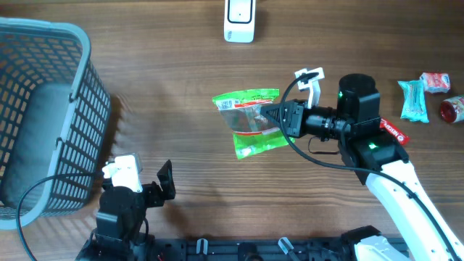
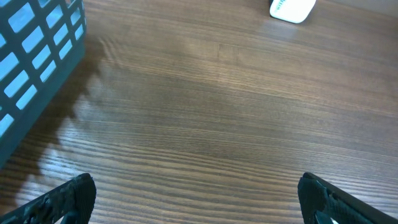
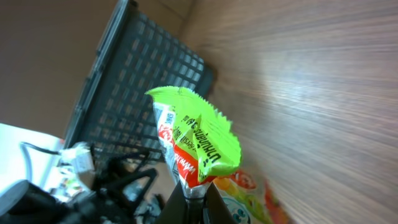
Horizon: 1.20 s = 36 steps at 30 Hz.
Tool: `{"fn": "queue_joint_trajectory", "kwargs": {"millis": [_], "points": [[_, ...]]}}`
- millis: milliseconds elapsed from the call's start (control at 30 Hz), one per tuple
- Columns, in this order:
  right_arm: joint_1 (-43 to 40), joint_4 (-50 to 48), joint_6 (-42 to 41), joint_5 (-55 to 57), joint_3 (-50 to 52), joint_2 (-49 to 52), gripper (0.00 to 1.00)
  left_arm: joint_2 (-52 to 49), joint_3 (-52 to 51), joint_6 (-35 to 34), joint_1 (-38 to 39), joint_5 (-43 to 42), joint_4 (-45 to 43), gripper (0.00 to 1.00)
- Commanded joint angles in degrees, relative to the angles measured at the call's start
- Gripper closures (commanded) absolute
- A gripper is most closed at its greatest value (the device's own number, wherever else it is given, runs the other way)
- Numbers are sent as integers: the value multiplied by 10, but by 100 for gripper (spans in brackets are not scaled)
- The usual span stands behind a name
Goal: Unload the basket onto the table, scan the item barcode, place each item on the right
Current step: 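Carry the Haribo bag up toward the white scanner, then hold the Haribo bag barcode in front of the white scanner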
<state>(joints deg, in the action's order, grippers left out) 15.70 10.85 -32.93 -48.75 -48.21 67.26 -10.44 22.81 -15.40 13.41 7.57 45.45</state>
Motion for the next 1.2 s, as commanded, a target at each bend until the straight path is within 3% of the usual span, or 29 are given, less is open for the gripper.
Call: {"fn": "queue_joint_trajectory", "kwargs": {"millis": [0, 100, 267, 333, 500, 600, 733, 933, 1167], "points": [[0, -29, -41, -49, -9, -1, 96, 4, -3, -3, -3, -3, -1, 0], [0, -48, 15, -21, -9, 4, 96, 4, -3, -3, -3, -3, -1, 0], [0, -64, 71, 197, -9, 25, 96, 4, -3, -3, -3, -3, -1, 0], [0, -123, 100, 290, -9, 57, 96, 4, -3, -3, -3, -3, -1, 0], [0, -278, 119, 341, -14, 157, 95, 4, -3, -3, -3, -3, -1, 0], [0, -322, 139, 404, -49, 236, 96, 4, -3, -3, -3, -3, -1, 0], [2, -304, 221, 435, -186, 367, 95, 4, -3, -3, -3, -3, -1, 0], [6, -248, 315, 548, -388, 472, 96, 4, -3, -3, -3, -3, -1, 0], [16, -209, 452, 614, -481, 550, 95, 4, -3, -3, -3, -3, -1, 0]]}}
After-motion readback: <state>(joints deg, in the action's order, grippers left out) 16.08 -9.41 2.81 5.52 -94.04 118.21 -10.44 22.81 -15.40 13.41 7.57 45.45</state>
